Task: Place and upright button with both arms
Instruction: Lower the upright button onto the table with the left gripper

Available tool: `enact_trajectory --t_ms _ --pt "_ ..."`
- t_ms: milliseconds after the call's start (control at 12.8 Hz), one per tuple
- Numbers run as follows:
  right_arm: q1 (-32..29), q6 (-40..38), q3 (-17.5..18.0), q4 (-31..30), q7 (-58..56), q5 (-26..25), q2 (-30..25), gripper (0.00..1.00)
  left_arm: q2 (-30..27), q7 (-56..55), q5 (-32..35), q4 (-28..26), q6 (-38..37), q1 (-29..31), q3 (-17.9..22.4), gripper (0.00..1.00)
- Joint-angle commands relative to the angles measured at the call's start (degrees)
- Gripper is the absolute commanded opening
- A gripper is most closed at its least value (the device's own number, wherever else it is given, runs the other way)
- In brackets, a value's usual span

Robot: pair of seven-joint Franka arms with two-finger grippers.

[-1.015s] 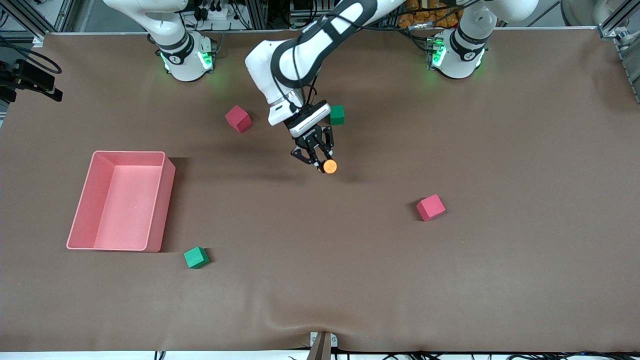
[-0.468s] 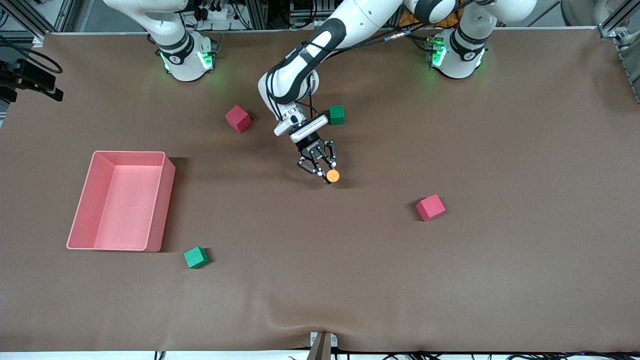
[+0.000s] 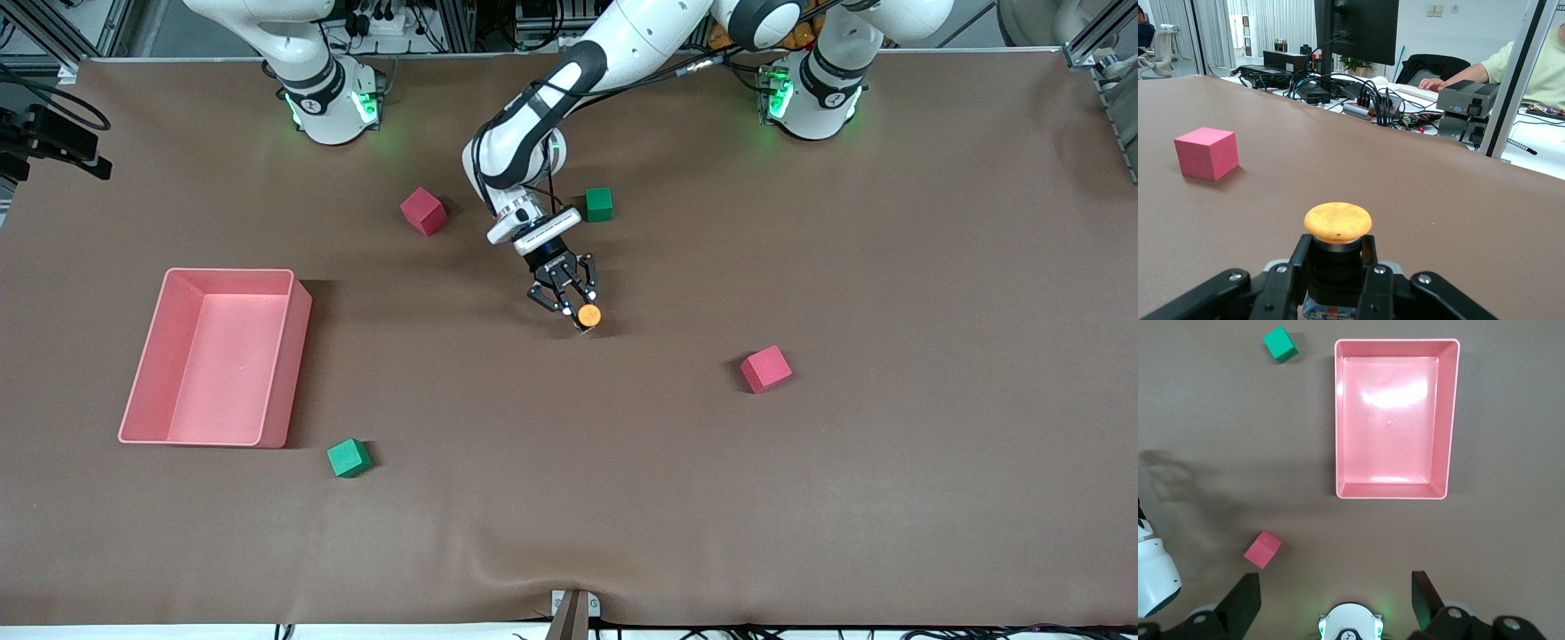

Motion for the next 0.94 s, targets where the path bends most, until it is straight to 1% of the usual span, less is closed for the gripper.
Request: enact_trajectory --t_ms 0,546,624,859 --pt "0.42 -1.45 -0.06 1.32 -0.35 -0.52 0.31 1.0 1.76 -1.93 1.37 1.86 -0.63 -0.73 0.35 0.0" --pt "0.24 -1.36 -0.41 1.32 -0.35 -0.61 0.31 1.0 4.22 -6.06 1.46 1.77 -0.19 -2.05 0.26 0.01" --pt "0.16 -1.36 -0.41 1.32 -0.35 -0.7 0.31 1.0 4.49 -6.06 1.46 1.77 -0.19 -2.14 0.26 0.05" --pt "0.24 -1.27 -0.33 1.32 -0.35 -0.79 0.31 1.0 5.19 -6.32 1.46 1.77 -0.19 -2.14 0.26 0.05"
